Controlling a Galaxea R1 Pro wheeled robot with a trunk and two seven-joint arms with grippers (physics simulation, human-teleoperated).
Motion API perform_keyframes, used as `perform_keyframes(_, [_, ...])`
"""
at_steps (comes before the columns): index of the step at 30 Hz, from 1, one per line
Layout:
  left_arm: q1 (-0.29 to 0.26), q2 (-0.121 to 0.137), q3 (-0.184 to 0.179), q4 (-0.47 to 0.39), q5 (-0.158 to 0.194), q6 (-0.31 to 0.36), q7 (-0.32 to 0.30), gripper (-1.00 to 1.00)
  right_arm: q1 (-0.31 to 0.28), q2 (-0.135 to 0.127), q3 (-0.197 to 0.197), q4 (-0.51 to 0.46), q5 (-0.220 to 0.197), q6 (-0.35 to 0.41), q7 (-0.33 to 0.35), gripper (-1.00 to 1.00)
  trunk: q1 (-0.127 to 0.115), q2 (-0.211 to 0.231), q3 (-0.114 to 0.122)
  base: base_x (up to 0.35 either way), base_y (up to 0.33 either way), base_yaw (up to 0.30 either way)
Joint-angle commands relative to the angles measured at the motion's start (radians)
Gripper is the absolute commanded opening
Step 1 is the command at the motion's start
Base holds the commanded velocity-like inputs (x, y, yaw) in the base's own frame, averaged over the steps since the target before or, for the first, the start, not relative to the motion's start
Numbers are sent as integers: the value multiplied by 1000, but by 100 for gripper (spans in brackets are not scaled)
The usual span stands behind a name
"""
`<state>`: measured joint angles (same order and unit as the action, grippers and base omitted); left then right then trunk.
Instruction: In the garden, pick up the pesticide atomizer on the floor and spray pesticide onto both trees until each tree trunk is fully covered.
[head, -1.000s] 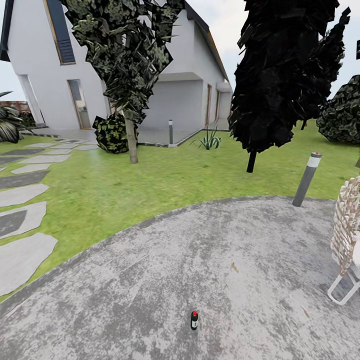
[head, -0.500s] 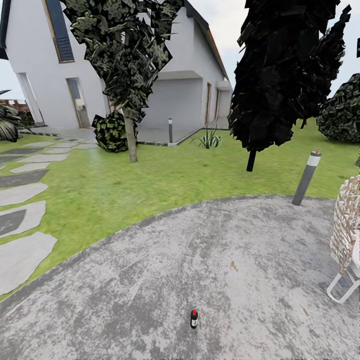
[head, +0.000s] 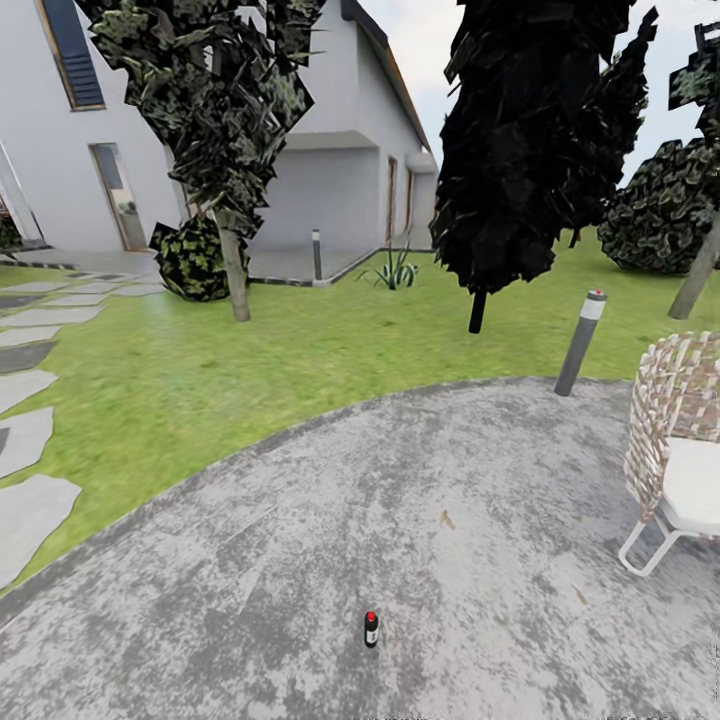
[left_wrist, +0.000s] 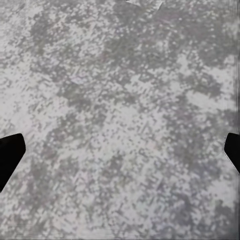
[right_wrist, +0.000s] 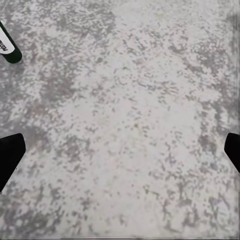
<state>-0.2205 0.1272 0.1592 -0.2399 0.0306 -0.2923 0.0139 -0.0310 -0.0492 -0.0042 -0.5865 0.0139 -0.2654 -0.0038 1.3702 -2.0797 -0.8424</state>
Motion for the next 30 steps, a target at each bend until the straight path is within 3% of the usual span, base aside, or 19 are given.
perform_keyframes(1, [0, 0, -1, 1, 3, -3, 1, 100, 0, 0, 0, 1, 1, -3, 0, 100, 0, 0, -2, 0, 0, -229])
perform_keyframes(14, [0, 0, -1, 1, 3, -4, 1, 100, -1, 0, 0, 1, 1, -3, 0, 100, 0, 0, -14, 0, 20, -256])
perform_keyframes(30, [0, 0, 0, 1, 3, -4, 1, 100, 0, 0, 0, 1, 0, -3, 0, 100, 0, 0, -26, 0, 287, -267])
